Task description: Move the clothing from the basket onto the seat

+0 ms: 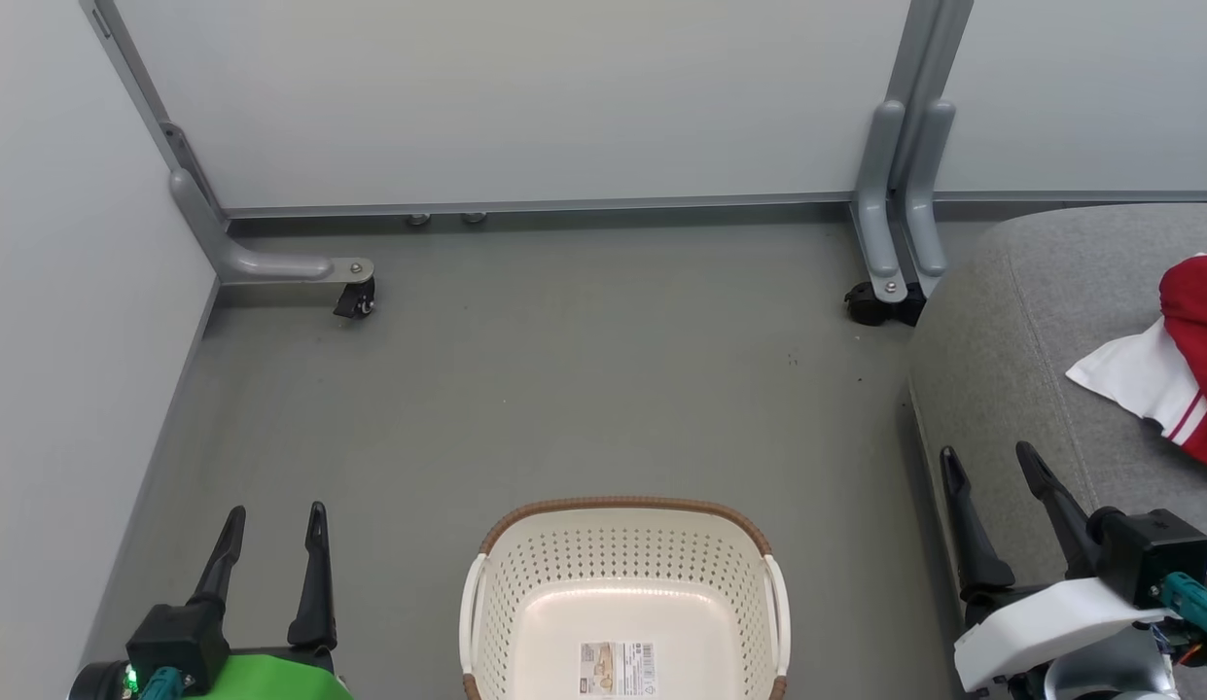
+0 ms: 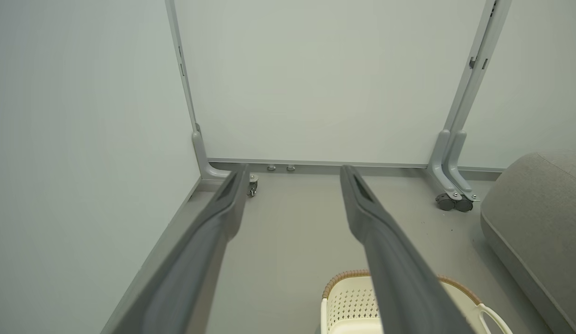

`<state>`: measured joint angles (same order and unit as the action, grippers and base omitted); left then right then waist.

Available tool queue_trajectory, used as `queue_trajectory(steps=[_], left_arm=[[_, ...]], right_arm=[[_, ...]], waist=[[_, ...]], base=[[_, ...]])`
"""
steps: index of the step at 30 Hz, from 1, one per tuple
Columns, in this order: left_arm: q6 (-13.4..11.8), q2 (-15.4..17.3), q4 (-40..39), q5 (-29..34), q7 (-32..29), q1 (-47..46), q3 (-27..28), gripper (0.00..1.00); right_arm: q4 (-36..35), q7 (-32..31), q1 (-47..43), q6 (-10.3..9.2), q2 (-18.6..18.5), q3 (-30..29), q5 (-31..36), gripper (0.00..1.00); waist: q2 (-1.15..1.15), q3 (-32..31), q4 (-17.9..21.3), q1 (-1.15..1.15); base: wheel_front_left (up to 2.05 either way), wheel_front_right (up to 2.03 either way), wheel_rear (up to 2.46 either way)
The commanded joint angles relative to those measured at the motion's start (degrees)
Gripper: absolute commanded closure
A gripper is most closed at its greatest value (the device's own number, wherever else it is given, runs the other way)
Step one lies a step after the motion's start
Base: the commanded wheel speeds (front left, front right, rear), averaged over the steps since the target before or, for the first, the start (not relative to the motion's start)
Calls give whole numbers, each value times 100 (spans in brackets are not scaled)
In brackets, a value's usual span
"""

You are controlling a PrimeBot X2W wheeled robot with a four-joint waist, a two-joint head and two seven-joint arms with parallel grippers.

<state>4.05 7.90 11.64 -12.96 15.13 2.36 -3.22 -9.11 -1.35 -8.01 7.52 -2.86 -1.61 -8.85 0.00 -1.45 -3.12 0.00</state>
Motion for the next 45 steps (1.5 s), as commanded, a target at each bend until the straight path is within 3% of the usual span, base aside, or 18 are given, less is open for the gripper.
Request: queue_trajectory(steps=[1, 20, 21, 24, 45], left_arm=[[34, -24, 32, 61, 0, 92, 48, 0], [198, -183, 156, 287, 1, 5, 286, 0], [183, -175, 177, 252, 0, 16, 272, 100], [184, -195, 329, 207, -21, 22, 282, 100], [230, -274, 297, -1967, -595, -234, 473, 100]], right_arm=[[28, 28, -21, -6, -7, -1, -1, 0], [79, 22, 56, -6, -7, 39, -56, 0], [79, 10, 9, 1, 2, 36, -26, 100], [222, 16, -21, 1, 26, 54, -72, 100], [764, -2, 377, 0, -102, 62, -2419, 100]], waist=[[0, 5, 2, 0], [0, 6, -3, 0], [0, 6, -2, 0], [0, 7, -1, 0], [0, 33, 51, 0]], base=[[0, 0, 0], [0, 0, 0], [0, 0, 0], [0, 0, 0], [0, 0, 0]])
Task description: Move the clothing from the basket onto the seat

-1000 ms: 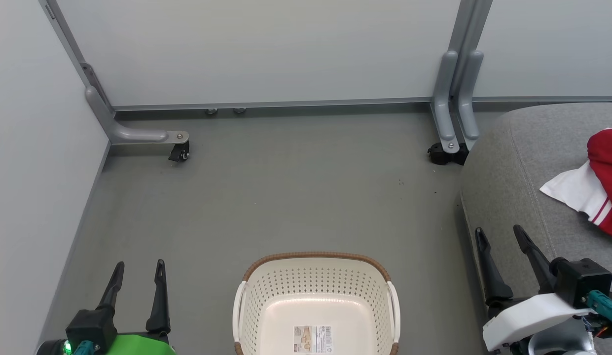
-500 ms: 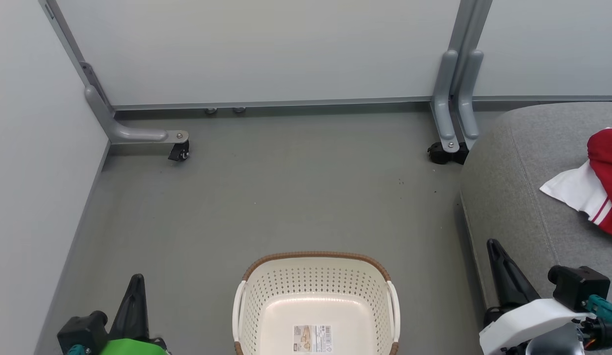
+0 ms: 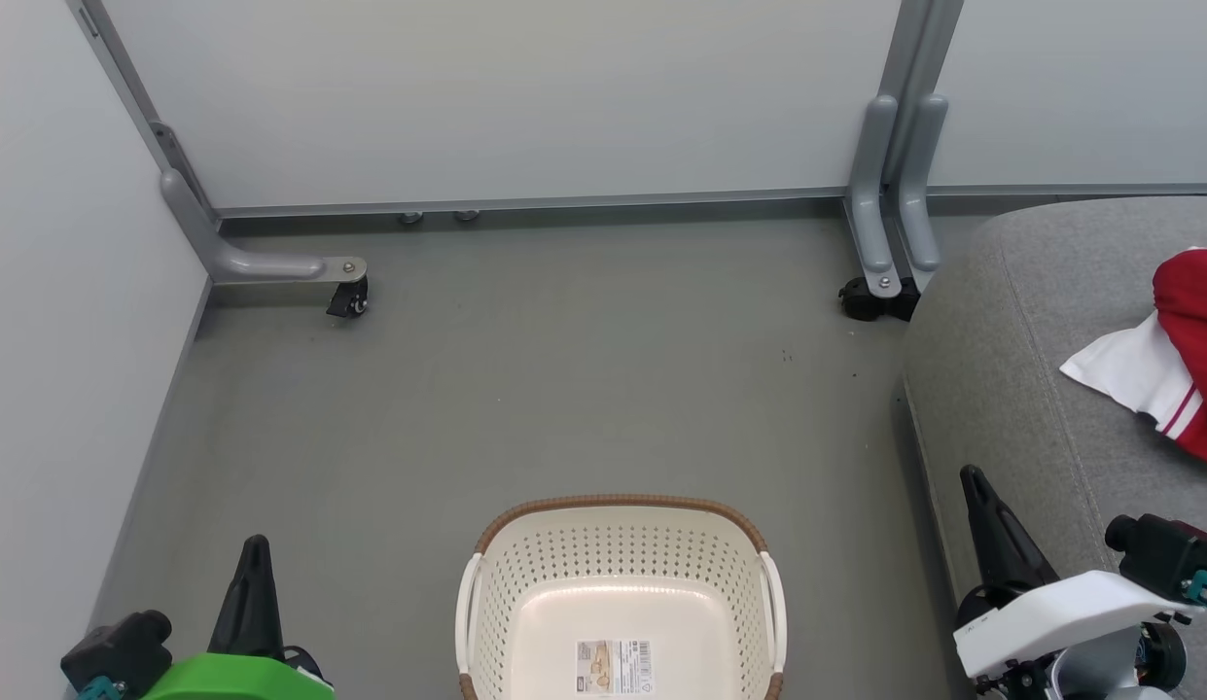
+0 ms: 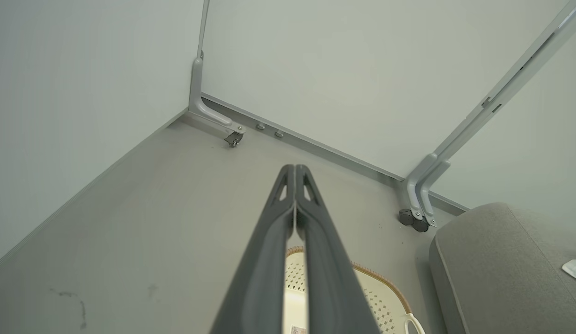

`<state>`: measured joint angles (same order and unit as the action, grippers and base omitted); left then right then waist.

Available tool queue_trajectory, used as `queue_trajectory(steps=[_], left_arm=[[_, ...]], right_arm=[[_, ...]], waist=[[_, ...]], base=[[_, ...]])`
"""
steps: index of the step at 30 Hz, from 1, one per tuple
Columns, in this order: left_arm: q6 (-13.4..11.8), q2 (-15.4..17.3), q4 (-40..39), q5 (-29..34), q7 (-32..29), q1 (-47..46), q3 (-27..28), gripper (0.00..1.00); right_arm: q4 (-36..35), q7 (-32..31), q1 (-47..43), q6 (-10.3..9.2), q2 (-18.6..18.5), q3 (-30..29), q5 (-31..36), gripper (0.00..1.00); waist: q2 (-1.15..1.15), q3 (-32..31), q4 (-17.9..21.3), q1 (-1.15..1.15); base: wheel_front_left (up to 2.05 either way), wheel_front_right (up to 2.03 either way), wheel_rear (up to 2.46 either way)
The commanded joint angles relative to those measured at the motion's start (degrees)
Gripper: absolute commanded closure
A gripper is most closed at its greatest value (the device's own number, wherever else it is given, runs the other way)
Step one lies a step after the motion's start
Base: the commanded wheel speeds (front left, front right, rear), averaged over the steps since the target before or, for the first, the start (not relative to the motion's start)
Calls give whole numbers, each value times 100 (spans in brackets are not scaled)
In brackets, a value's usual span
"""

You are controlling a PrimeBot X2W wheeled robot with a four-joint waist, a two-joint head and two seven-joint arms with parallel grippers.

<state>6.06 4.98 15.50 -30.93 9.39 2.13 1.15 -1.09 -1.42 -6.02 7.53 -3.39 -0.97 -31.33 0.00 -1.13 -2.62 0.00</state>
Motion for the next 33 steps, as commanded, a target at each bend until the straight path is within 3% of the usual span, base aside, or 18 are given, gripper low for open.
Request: queue_trajectory(steps=[1, 33], left_arm=[[31, 15, -91, -248, -42, -220, 42, 100], [84, -80, -126, -2683, -684, -500, 250, 100]], right_arm=[[-18, 3, 192, -1, -54, -3, -257, 100], [601, -93, 629, -2, -120, -92, -2797, 100]], waist=[[0, 2, 4, 0], [0, 42, 83, 0]], base=[[0, 0, 0], [0, 0, 0]])
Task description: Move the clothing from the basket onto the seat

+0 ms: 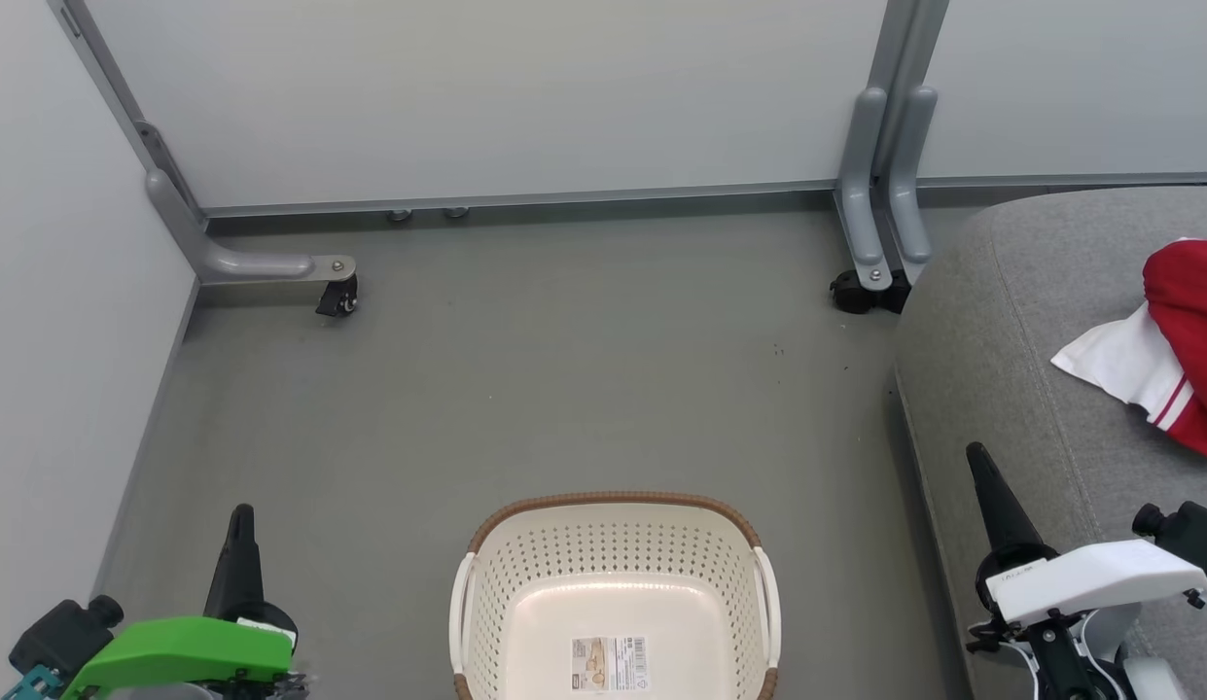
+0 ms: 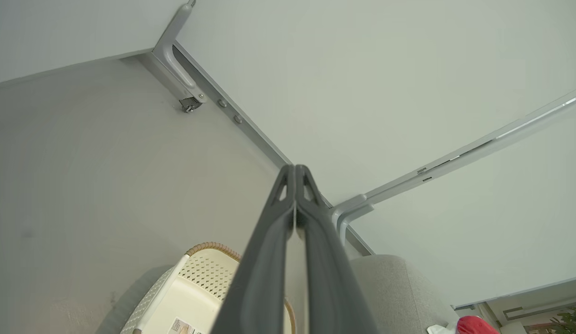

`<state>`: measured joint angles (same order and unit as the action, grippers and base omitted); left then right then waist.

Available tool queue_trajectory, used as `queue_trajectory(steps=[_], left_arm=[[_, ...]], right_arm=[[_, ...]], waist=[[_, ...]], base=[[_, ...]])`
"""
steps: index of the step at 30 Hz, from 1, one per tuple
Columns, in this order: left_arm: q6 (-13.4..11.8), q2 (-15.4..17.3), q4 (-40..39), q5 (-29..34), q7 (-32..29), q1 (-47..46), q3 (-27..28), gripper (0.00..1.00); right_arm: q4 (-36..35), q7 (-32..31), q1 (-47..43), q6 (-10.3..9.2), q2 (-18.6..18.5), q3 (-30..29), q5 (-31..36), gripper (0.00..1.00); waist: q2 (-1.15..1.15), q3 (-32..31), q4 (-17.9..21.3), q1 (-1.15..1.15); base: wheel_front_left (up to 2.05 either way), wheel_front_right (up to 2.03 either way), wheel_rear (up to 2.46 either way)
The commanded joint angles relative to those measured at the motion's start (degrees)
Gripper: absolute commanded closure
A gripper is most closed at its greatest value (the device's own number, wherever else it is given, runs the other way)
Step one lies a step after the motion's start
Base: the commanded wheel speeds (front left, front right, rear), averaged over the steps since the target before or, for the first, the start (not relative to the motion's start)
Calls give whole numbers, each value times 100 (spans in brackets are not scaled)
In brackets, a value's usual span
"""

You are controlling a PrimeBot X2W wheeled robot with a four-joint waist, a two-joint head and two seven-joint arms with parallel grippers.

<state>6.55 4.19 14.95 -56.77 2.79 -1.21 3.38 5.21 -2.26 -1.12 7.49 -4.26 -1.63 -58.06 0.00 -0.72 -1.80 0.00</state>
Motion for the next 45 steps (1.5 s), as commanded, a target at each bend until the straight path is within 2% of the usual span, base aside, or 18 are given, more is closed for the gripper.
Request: queue_trajectory(steps=[1, 45], left_arm=[[36, -4, -71, -173, -41, -172, 34, 100], [87, -92, -94, -2557, -680, -444, 246, 100]], right_arm=[[-11, -14, 148, 3, -34, -30, -195, 100], [618, -190, 569, 1, -25, -211, -2602, 100]], waist=[[0, 2, 4, 0], [0, 57, 115, 0]], base=[[0, 0, 0], [0, 0, 0]])
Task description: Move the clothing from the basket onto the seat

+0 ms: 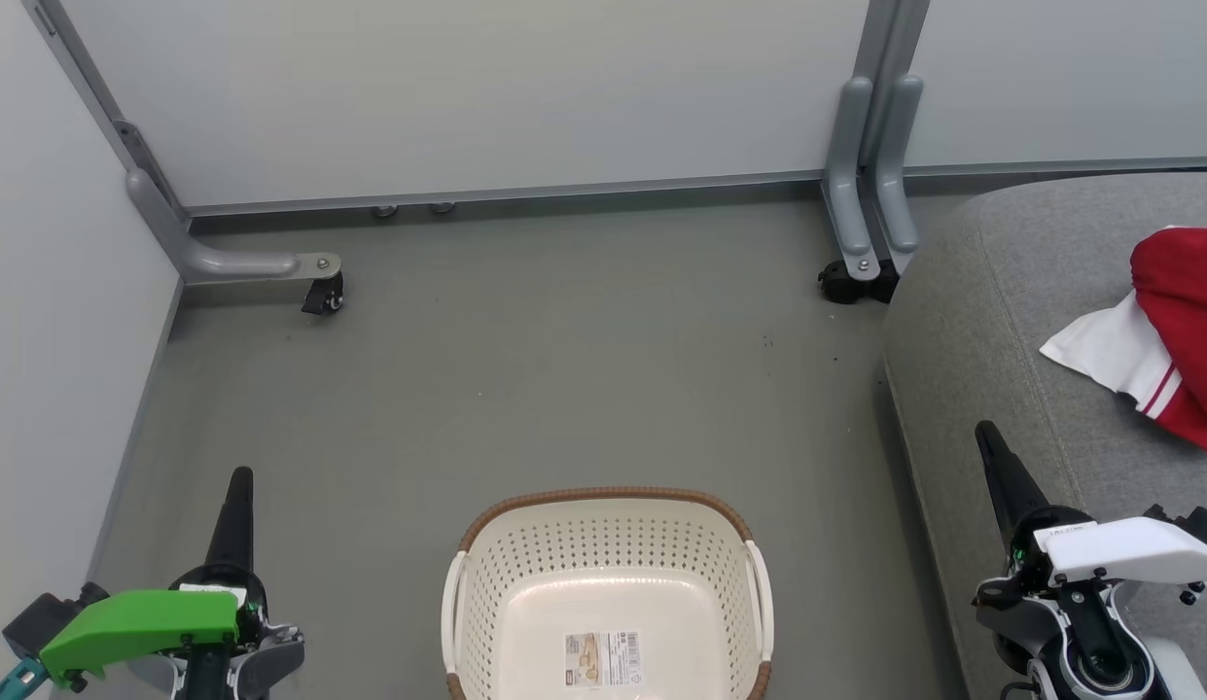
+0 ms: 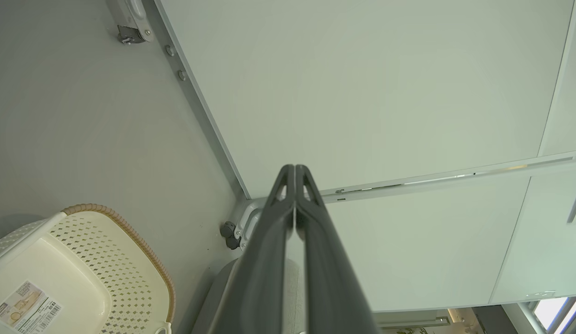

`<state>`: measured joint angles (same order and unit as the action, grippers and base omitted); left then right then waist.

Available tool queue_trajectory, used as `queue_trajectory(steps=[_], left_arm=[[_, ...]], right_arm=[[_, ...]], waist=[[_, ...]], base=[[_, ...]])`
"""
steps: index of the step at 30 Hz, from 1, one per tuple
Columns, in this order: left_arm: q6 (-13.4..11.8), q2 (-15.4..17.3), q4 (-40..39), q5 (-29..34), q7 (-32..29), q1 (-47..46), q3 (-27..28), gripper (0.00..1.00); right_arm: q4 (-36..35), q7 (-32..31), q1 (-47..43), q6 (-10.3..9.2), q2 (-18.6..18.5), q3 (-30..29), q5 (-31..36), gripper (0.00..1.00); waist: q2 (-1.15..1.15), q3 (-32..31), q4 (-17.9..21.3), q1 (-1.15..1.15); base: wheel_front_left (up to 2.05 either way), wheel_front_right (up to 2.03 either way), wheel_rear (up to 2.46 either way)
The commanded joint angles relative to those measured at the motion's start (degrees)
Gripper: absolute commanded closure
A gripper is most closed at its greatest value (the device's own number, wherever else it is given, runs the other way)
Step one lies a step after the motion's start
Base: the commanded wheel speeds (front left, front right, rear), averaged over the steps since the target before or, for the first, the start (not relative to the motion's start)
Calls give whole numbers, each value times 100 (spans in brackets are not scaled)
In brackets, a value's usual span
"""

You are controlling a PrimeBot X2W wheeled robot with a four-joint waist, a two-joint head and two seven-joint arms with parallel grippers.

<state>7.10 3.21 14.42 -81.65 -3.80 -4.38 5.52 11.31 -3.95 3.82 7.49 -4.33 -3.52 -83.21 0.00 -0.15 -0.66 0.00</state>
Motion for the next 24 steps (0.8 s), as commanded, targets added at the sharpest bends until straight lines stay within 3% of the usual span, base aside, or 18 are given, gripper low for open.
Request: queue_trajectory(steps=[1, 24], left_arm=[[32, 4, -42, -111, -34, -127, 36, 100], [52, -38, -42, -1040, -271, -224, 110, 100]], right_arm=[[21, -25, 82, 1, -17, -26, -125, 100], [267, -111, 252, 1, 8, -115, -1034, 100]], waist=[[0, 2, 3, 0], [0, 30, 60, 0]], base=[[0, 0, 0], [0, 0, 0]])
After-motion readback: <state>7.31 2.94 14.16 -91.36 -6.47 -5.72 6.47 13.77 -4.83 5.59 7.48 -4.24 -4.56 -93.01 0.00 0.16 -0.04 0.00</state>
